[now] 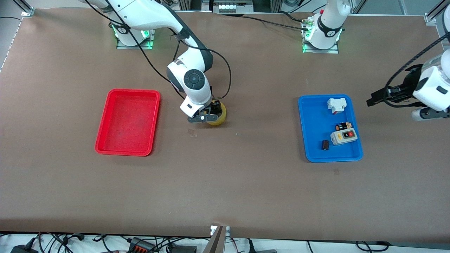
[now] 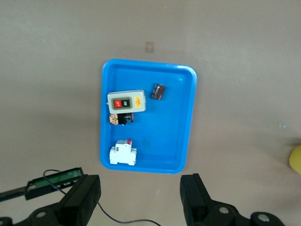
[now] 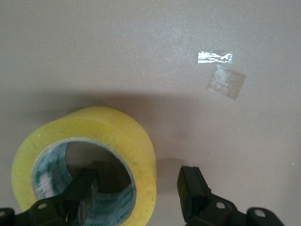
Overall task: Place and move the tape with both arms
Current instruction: 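Lower the right gripper onto the tape roll while the left gripper retracts, then grasp the tape roll rim and carry it into the red tray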
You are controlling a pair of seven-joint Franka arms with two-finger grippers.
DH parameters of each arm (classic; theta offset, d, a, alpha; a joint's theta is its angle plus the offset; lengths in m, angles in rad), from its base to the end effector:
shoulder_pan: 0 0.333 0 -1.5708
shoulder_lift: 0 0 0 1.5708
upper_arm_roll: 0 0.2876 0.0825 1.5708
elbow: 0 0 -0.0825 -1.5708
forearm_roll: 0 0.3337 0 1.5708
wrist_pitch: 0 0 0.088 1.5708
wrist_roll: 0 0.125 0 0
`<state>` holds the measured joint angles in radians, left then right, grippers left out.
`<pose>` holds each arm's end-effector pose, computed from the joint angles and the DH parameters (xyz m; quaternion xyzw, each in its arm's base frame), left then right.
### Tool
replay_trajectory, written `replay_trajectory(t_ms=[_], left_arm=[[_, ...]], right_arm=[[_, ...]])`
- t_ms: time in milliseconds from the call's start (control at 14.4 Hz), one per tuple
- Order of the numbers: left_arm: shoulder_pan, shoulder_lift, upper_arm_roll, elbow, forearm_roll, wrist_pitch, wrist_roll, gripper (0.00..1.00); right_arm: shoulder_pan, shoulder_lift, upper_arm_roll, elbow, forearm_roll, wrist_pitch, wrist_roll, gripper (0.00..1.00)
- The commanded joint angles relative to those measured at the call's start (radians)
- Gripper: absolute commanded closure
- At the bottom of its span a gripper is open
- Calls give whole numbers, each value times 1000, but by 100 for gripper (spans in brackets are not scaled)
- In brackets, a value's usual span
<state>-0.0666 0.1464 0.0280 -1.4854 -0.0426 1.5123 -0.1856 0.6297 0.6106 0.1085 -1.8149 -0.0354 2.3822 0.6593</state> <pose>0.5335 -0.0271 0.5330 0.9953 0.0733 -0.0615 0.0125 0.4440 0.3986 0.1969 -0.9987 -0.0434 0.0275 0.0022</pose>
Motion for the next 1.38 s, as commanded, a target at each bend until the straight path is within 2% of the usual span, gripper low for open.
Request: replay_trajectory(t_ms=[0, 69, 277, 415, 485, 762, 1038, 1315], left_arm=[[-1, -27, -11, -29, 4, 6, 21, 0], [-1, -27, -13, -29, 4, 6, 21, 0], [-4, -25, -13, -30, 4, 9, 21, 0], [-9, -25, -14, -33, 4, 9, 21, 0], [-9, -25, -14, -35, 4, 9, 21, 0], [-7, -25, -13, -33, 4, 9, 21, 0], [-7, -25, -13, -33, 4, 9, 21, 0], [-9, -25, -14, -33, 4, 9, 20, 0]], right_arm=[[10, 0, -7, 0, -12, 14, 14, 11], [5, 0, -7, 2, -12, 14, 11, 22], [11, -6, -7, 2, -15, 8, 13, 67], [18, -8, -7, 2, -15, 9, 16, 86], [15, -20, -7, 0, -17, 5, 13, 91], [-25, -147, -9, -3, -15, -133, 14, 93], [-166, -270, -9, -17, -17, -294, -36, 94], [-356, -362, -9, -167, -15, -284, -262, 94]])
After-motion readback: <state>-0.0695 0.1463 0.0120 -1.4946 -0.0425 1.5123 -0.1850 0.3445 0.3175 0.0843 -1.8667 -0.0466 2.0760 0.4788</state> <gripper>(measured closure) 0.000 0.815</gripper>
